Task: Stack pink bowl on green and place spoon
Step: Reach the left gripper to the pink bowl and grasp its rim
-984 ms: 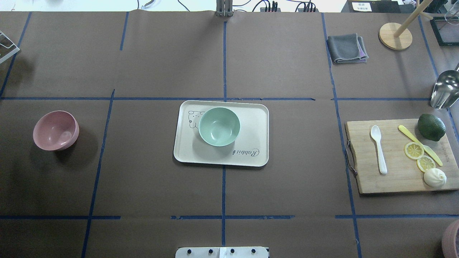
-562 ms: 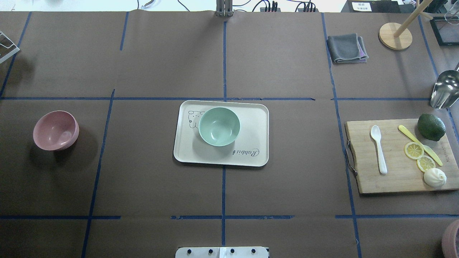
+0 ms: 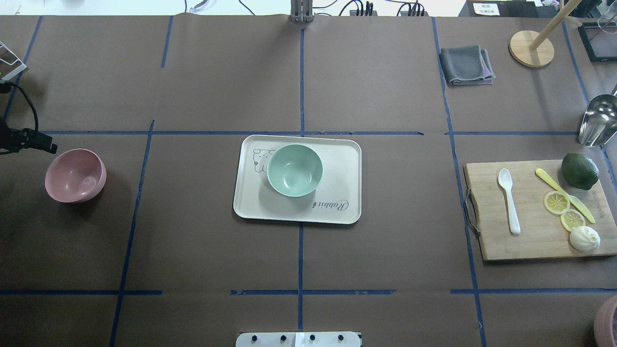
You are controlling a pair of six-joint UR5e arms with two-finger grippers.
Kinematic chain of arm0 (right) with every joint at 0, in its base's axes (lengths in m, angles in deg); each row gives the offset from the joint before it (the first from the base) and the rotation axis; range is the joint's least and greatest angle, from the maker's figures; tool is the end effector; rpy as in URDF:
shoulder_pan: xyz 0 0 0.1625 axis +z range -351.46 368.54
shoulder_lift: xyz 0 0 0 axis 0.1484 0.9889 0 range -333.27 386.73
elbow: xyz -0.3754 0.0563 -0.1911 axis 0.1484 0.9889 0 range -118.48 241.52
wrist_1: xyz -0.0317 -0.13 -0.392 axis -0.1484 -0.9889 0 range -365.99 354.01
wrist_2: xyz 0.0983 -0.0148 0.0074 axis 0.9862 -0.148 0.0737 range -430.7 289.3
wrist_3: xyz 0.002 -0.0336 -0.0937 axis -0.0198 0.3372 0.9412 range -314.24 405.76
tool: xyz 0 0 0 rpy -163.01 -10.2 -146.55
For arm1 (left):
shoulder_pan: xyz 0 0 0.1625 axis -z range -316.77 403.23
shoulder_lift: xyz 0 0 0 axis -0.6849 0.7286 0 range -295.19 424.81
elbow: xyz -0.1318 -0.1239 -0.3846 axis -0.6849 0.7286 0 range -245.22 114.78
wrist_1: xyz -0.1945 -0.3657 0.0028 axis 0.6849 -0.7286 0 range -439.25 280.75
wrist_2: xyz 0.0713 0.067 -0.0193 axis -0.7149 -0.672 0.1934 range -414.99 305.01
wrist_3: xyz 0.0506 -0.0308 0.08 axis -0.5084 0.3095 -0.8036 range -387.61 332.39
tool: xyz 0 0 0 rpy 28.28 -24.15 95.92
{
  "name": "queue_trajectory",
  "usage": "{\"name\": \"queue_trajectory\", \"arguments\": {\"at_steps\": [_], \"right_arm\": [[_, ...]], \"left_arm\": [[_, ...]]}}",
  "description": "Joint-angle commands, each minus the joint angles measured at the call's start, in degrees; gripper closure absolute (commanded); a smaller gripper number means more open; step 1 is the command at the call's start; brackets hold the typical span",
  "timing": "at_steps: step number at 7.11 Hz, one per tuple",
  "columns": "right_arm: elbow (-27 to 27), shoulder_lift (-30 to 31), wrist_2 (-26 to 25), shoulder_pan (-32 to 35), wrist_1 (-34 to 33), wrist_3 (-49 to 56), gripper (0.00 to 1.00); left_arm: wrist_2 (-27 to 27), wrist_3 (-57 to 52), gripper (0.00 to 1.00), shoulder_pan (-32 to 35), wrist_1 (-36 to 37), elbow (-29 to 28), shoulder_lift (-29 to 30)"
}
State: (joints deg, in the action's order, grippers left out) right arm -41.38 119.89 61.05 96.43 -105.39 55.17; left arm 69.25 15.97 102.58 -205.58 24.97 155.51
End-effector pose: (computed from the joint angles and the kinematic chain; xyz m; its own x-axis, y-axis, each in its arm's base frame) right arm 0.0500 -0.4654 0.5942 0.7294 -0.1940 0.6560 0.1580 0.9808 0.1144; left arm 0.2020 -0.4923 0.5866 0.6694 0.0450 -0.7415 0.0767 0.9887 0.1292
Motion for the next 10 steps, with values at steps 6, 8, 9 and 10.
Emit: {"name": "queue_trajectory", "arguments": {"at_steps": [6,8,9,10], "right_arm": [[0.07,0.01,0.00,0.00,-0.09,-0.09,0.00],[-0.02,0.01,0.00,0.00,0.00,-0.09,0.00],[-0.02,0.01,0.00,0.00,-0.09,0.00,0.00],[-0.02,0.01,0.00,0.00,-0.09,0.00,0.00]], "left_arm": [[5.66,1.60,1.00,-2.32,-0.95,6.64,-2.19],[5.40,10.68,1.00,-2.40,5.52,9.20,4.44],[5.14,15.70,1.00,-2.93,9.57,10.00,10.15],[3.92,21.58,1.00,-4.15,11.26,10.00,15.95]]}}
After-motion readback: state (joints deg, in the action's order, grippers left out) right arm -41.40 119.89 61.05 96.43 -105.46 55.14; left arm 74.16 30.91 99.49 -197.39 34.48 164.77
